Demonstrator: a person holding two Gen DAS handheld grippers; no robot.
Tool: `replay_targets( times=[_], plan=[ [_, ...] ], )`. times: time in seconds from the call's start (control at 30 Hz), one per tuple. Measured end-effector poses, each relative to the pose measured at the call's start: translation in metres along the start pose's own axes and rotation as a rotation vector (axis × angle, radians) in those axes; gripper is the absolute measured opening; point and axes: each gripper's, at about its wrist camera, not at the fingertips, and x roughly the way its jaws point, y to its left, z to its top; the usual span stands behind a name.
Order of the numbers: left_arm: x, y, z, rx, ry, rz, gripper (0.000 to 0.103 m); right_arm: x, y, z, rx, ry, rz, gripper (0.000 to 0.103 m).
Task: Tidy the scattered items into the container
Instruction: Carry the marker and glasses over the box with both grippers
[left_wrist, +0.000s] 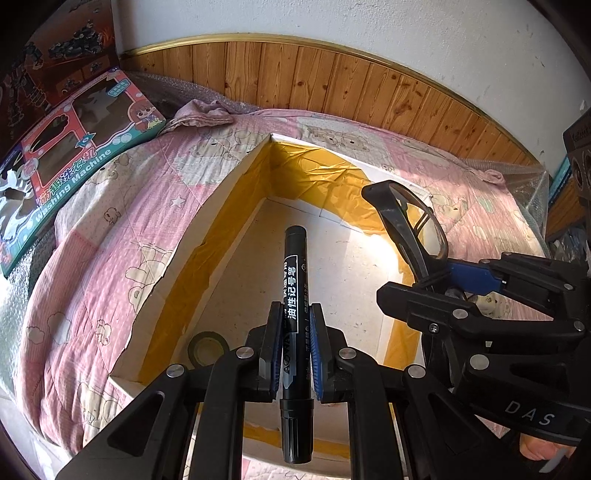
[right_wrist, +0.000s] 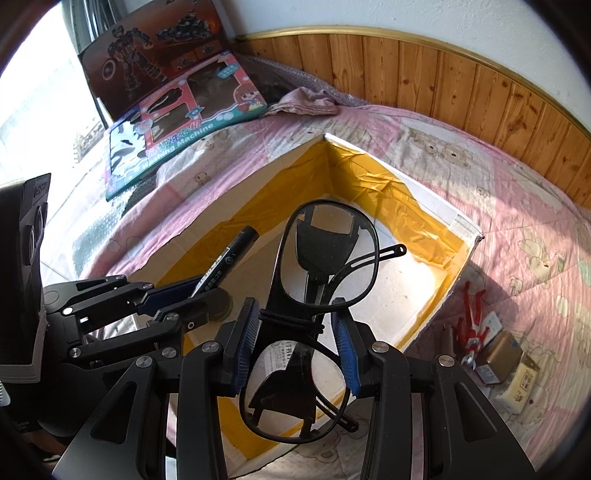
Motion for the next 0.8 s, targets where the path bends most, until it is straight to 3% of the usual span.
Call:
replay_targets(
  times=[0.33,0.8],
  plan=[
    [0.016,0.012,0.007,-0.009,0.082,-0.011,0.014,0.020,-0.008,0.006,-0.032,0.057,-0.021,0.042],
    [0.046,0.022,0.012,-0.055,0.200,-0.015,0.014,0.034,-0.009,0.025,-0.005,0.065,0.054,0.042]
  ],
)
